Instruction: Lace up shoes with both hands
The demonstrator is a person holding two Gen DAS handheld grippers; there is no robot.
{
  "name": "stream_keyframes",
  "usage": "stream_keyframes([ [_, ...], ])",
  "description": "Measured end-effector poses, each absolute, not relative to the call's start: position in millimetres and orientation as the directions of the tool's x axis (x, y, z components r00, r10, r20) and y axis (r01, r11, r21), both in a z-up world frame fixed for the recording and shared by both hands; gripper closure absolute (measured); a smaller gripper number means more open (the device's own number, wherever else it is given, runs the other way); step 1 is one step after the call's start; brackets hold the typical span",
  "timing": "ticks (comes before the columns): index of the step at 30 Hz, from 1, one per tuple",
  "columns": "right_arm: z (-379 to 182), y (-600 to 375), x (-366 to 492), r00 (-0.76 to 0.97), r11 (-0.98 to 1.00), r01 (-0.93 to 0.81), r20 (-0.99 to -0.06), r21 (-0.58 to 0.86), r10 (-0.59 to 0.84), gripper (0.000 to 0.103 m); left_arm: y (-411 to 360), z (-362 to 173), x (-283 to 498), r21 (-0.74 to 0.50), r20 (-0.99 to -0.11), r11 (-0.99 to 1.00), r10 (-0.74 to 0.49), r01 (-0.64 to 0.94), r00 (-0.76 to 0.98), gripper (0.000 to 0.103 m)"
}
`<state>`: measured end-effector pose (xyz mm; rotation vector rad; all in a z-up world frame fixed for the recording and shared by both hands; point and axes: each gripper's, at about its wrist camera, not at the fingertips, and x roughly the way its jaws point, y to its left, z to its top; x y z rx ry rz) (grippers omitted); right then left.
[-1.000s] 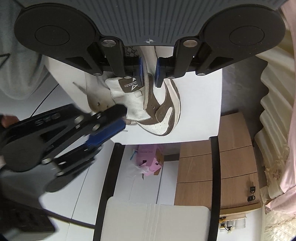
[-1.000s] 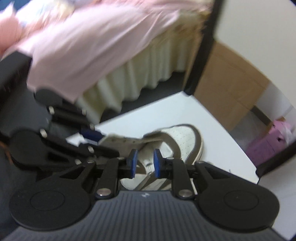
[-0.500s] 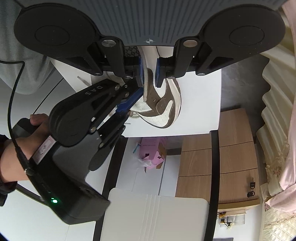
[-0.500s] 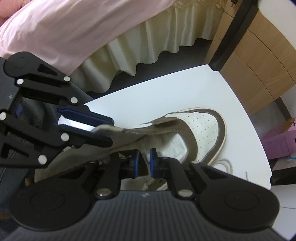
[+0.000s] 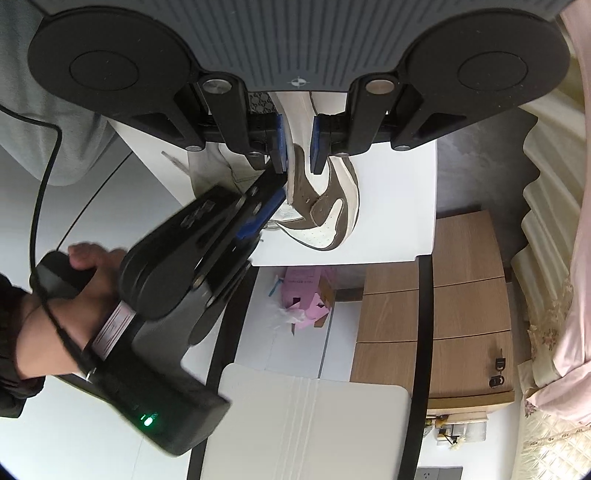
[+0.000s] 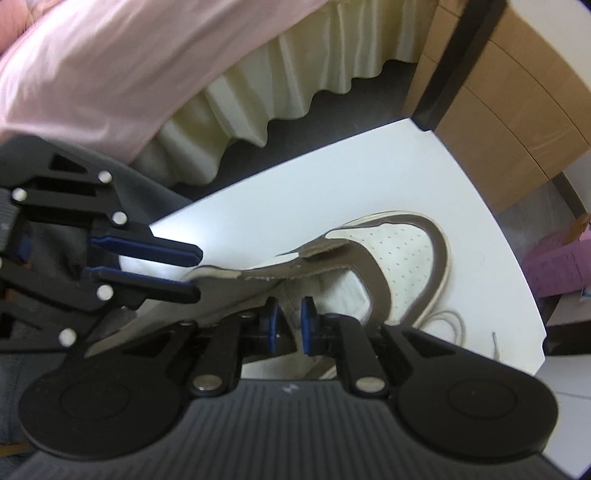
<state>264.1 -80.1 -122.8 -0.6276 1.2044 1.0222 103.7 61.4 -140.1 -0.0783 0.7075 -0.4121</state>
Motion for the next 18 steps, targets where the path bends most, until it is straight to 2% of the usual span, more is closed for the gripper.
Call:
stream_keyframes([
  [7, -102, -92, 262, 0.031, 0.396, -0.914, -0.955, 0.092, 0.294, 0.088, 63, -137, 98, -0.227, -0.606, 0.901, -0.427, 0.369, 0.671, 0.084],
  [9, -101, -87, 257, 0.02, 0.342, -0.937, -0.961, 0.079, 0.277, 0.084, 61, -138, 98, -0.218, -0.612, 0.901, -0.426, 0.375, 0.667, 0.082],
  [14, -115, -67, 244, -0.037, 0.215, -0.973, -0.979, 0.082, 0.202, 0.081, 64, -139, 100, -0.226, -0.614, 0.902, -0.426, 0.369, 0.665, 0.081],
  [18, -137, -54, 241, -0.06, 0.189, -0.978, -0.985, 0.09, 0.16, 0.082, 68, -139, 98, -0.228, -0.614, 0.905, -0.419, 0.358, 0.669, 0.081],
])
